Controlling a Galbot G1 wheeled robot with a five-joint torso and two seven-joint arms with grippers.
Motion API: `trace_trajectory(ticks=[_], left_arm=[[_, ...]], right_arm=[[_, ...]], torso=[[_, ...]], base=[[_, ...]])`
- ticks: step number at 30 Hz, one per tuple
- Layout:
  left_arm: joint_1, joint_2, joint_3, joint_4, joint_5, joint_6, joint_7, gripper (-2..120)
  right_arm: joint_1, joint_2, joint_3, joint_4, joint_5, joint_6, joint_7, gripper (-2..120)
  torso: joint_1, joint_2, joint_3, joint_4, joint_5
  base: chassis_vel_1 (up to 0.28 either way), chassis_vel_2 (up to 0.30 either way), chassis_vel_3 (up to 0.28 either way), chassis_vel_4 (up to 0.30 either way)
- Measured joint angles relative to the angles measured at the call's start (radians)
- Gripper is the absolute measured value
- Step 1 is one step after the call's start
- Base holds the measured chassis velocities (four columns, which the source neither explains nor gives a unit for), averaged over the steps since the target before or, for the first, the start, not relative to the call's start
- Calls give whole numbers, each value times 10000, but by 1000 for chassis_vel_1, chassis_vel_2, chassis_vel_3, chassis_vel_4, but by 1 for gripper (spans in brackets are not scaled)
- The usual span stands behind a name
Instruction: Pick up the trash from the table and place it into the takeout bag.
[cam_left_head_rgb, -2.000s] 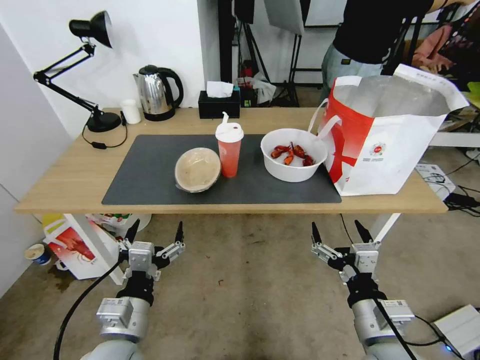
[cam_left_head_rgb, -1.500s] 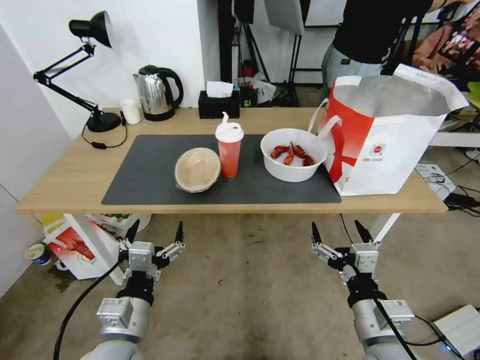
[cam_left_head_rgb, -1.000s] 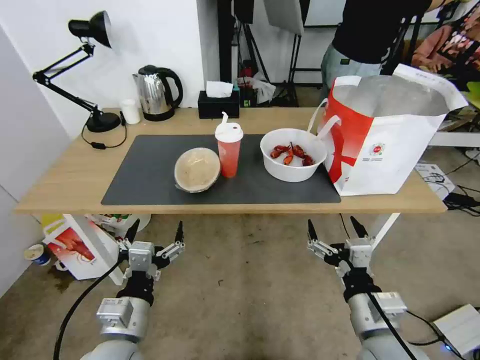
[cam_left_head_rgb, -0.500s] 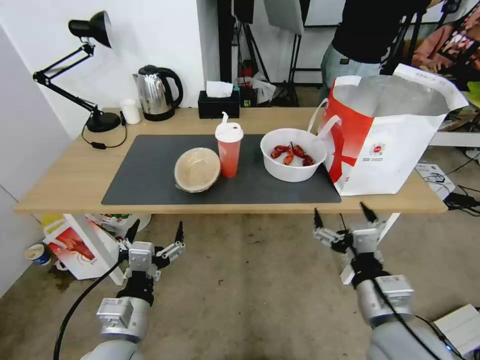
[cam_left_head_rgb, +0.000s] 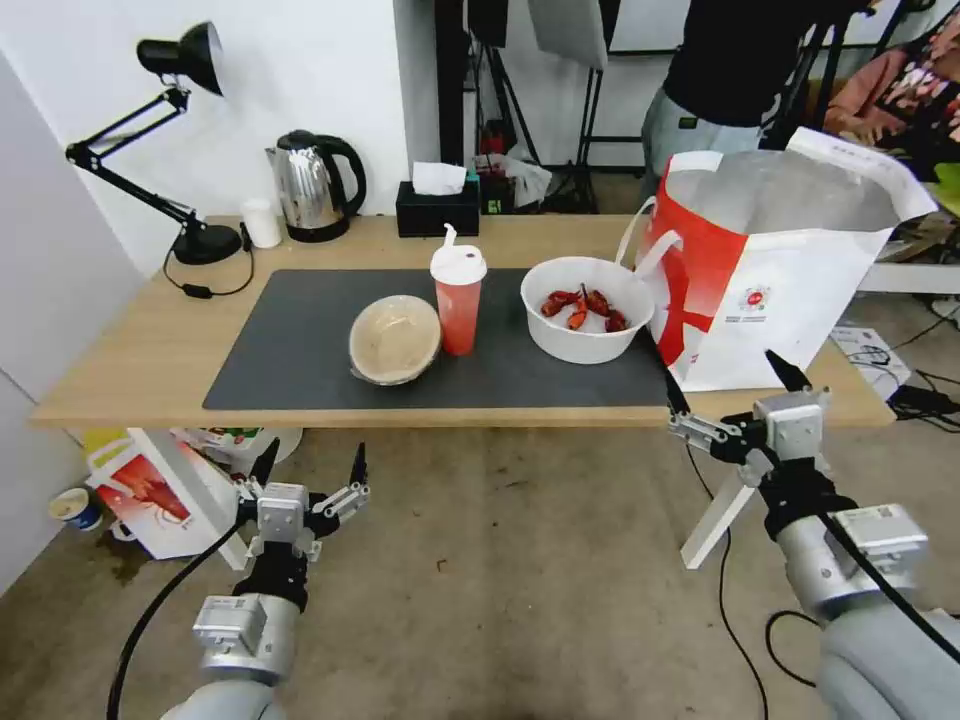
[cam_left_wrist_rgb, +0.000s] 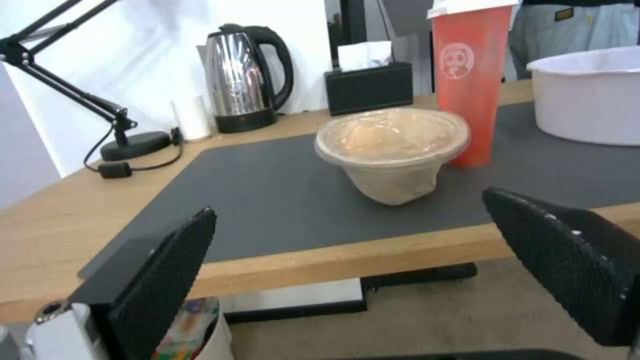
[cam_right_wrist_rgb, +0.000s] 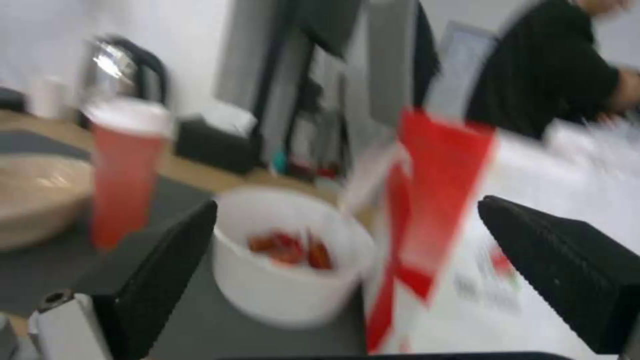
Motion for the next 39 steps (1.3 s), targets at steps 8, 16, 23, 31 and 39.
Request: trace_trajectory(ticks=[8,16,23,31,39], left_arm=[[0,0,0,0,0,1,0,100],[0,0,0,0,0,1,0,100],[1,0,-1,0,0,0,0,100],[1,1,0,0,0,1,0,100],[0,0,-1,0,0,0,0,100]], right_arm=[[3214,-2516,-376,-1499,2079,470,-2580,100],[5829,-4171,-1141,-2406,3416,425,-4028,100],[8435,-5157,-2966,-3934,4224,336,-6670,100],[12093,-4915,-5777,-5781,3968,438,-8919,100],[14596,-3886,-7971,-7799,3385,688,-11278,100]], torso=[[0,0,1,0,1],[1,0,1,3,0],[0,-1,1,0,2],[-1,-1,1,-2,0],[-1,-1,1,2,0]], base=[[0,0,0,0],[0,0,0,0],[0,0,0,0],[0,0,0,0],[0,0,0,0]])
